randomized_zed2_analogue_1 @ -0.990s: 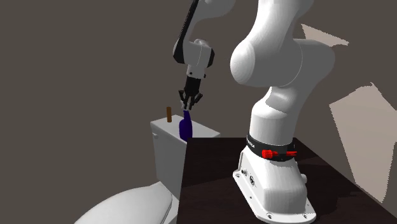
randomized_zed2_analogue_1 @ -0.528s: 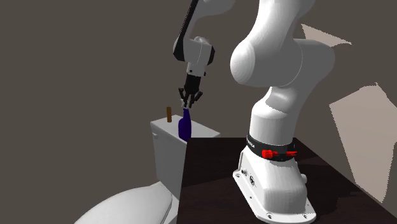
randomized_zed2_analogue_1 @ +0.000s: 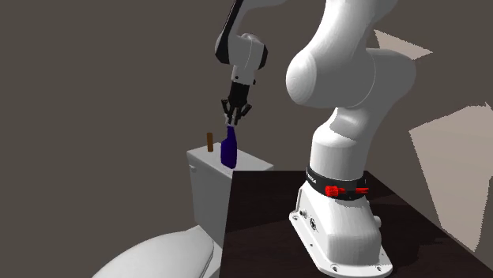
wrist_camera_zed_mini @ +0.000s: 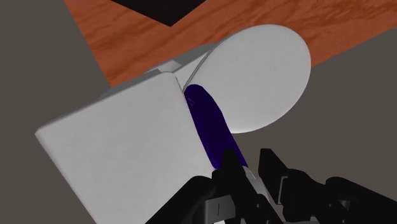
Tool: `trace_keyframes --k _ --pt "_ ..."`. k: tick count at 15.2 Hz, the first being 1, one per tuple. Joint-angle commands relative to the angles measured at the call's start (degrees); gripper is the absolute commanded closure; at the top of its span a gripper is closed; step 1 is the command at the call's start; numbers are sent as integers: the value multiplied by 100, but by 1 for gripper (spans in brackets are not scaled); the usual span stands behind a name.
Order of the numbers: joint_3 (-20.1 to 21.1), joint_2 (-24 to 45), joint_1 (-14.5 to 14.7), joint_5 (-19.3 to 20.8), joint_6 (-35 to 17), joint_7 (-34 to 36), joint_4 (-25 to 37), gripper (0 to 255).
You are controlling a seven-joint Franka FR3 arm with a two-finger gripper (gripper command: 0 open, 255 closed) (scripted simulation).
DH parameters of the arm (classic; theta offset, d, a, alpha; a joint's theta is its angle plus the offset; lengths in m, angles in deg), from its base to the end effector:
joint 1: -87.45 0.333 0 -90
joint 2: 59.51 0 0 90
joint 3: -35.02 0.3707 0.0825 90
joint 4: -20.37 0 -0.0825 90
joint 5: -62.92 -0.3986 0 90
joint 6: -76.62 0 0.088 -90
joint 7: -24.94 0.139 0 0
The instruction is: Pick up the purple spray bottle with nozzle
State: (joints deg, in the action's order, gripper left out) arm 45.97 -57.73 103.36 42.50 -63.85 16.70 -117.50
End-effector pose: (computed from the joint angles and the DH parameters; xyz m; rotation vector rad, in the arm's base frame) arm 0.4480 0.2350 0.3140 -2.8668 -0.4891 0.0353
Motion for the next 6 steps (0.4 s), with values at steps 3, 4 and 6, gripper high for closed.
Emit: trace_keyframes --k 3,4,6 --pt "-15 -255 -15 56 321 89 69 255" --pt "-19 -312 -18 69 399 110 92 255" --pt "-19 -321 -19 71 411 113 95 255"
